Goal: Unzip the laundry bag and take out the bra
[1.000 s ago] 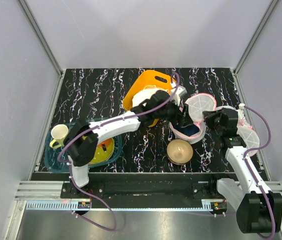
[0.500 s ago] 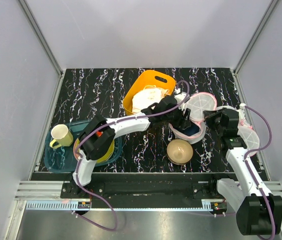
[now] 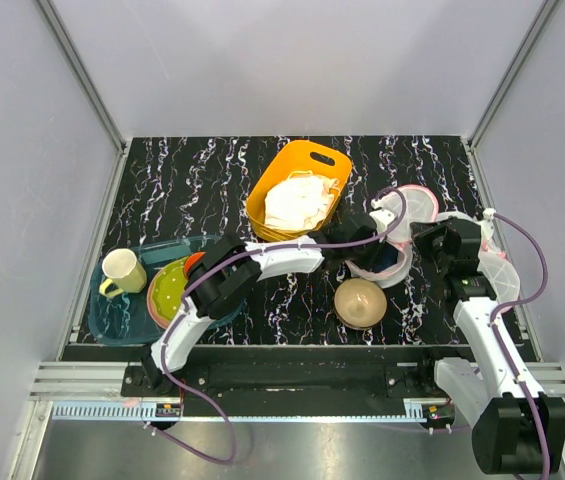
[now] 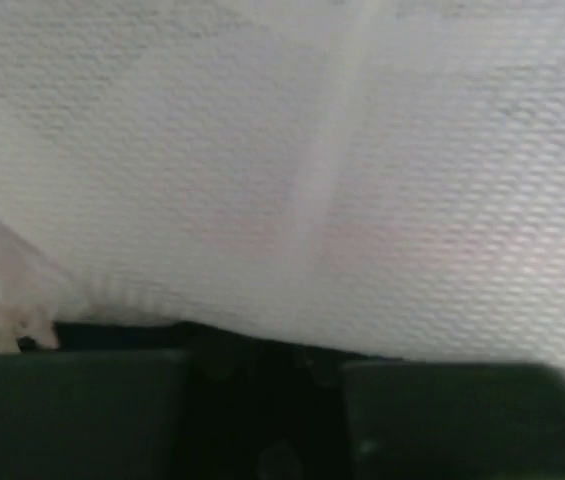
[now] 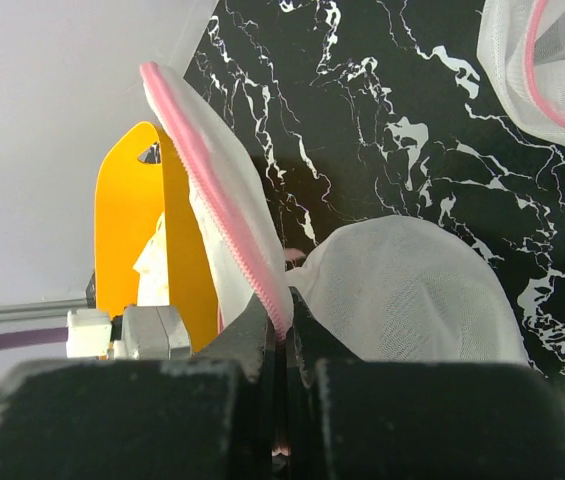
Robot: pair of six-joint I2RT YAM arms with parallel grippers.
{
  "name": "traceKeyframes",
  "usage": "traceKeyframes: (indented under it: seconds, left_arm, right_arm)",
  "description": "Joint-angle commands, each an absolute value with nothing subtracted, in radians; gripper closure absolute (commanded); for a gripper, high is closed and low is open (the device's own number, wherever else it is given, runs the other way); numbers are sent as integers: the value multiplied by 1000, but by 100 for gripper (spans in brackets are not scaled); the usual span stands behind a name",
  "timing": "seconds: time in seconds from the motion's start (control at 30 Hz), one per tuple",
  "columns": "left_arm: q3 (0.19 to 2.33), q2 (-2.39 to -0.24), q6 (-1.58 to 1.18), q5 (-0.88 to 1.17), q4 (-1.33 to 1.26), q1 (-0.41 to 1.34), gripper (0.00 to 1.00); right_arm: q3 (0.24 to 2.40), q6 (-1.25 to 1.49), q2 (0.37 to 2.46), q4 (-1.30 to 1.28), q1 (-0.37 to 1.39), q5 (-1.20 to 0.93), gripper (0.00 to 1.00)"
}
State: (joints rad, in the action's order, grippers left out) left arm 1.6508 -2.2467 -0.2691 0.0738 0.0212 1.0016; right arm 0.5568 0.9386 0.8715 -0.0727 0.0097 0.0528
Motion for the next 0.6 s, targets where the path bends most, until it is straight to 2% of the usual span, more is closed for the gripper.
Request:
traceKeyframes:
  seconds: [0.0,0.07,0.2,0.57]
  left_arm:
    - [1648,-2129,-249,5,61,1005,100]
    - [1614,-2061,-252,-66,87,1005,100]
    - [1536,-1878,-250,-35,48,1005,100]
    - [1557,-1724,-206,-5,118,1000,100]
  right_arm:
    - [600,928,845,-74,6,83,100]
    - [594,923,848,-72,5,87,100]
    - [571,907,868,-52,6,103,100]
    - [535,905,937,-9,5,109,100]
